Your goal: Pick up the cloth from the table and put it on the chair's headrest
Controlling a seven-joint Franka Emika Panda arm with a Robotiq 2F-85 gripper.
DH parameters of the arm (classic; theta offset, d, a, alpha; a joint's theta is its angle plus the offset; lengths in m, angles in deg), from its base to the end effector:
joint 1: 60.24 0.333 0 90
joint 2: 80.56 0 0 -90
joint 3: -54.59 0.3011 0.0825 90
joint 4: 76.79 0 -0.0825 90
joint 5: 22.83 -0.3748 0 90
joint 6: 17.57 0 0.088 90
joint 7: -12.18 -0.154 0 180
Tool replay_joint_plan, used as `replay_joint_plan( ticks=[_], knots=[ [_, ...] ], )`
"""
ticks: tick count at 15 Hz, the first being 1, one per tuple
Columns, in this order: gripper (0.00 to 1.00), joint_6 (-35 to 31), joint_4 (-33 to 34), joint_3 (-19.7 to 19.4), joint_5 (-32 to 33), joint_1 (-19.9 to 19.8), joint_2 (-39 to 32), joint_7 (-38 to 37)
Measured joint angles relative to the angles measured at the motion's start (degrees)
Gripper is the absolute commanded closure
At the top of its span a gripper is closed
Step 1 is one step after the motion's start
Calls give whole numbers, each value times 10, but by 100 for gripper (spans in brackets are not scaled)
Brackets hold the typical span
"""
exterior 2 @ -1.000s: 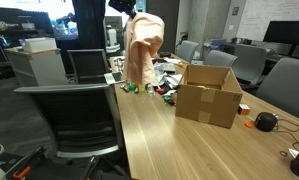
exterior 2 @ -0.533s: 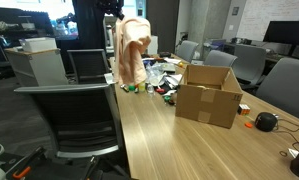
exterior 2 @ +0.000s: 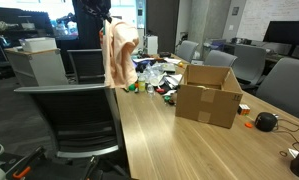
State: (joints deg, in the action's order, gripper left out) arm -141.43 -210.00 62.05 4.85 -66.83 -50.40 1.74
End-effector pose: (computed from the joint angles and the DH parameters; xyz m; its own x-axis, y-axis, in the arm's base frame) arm 0.4435 -0.0250 0.5270 0.9258 0.1157 0.3600 -0.0642 -0.8901 0.4512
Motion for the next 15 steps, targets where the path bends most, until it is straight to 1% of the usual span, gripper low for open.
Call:
replay_joint_plan(
  ticks=[6,7,10,15],
  knots=[
    [98,27,3,28,25,26,-7,13],
    [95,30,5,28,25,33,-8,17],
    [100,35,8,28,15,56,-10,37],
    [99,42,8,28,-17,91,-16,71]
  ],
)
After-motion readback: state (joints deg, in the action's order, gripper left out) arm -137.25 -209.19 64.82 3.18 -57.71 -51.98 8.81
